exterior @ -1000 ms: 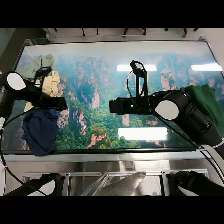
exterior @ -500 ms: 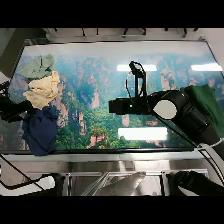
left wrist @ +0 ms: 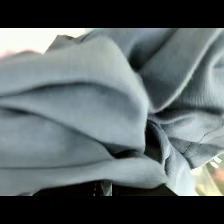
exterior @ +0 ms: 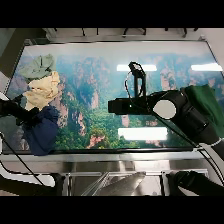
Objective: Fold the shirts.
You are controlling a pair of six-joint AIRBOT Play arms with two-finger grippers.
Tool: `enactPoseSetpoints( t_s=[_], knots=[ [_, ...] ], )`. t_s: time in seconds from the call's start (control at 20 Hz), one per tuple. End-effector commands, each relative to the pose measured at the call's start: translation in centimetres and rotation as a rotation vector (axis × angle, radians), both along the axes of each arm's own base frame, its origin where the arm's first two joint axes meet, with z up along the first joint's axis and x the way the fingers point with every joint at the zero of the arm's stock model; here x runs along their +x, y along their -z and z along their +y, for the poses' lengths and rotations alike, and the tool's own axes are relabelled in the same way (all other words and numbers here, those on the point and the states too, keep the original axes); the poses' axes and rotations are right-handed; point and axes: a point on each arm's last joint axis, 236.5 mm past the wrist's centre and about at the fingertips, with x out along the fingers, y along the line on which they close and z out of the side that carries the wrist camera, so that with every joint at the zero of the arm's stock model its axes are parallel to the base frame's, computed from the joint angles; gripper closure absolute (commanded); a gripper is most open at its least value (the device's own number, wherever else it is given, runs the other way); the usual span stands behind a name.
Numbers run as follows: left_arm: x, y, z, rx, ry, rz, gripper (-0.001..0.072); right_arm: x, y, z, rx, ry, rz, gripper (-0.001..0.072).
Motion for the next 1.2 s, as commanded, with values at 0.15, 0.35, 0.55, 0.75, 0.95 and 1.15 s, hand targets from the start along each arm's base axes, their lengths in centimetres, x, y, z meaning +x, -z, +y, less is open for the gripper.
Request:
enactPoseSetpoints(
  t_s=[0.15,0.35,0.55,0.75,0.95,1.15],
  knots=[
    [4.2,-10.6,-7.6,-0.125,0.051,-0.329,0.0691,-0.7,1.2,-2.5,-0.126,-0.093,-0.022,0.0685],
    [1.3,-19.0,-19.7,-0.185,0.333,-0.482,0.069,1.6,-1.2,-10.6,-0.198,-0.011,-0.099,0.0685],
    [-3.1,-21.4,-34.1,-0.256,0.6,-0.562,0.069,1.6,-1.8,-20.6,-0.315,0.13,-0.063,0.0684],
    [-8.3,-18.2,-43.8,-0.23,0.836,-0.557,0.069,1.9,-1.8,-25.0,-0.332,0.241,-0.029,0.0684],
    [-13.7,-11.7,-47.5,-0.183,1.069,-0.389,0.069,1.7,-1.0,-24.5,-0.304,0.234,-0.002,0.0684],
    [-12.8,-10.0,-42.6,-0.043,1.111,-0.268,0.0017,0.5,0.0,-24.3,-0.312,0.207,0.056,0.0451]
  ],
)
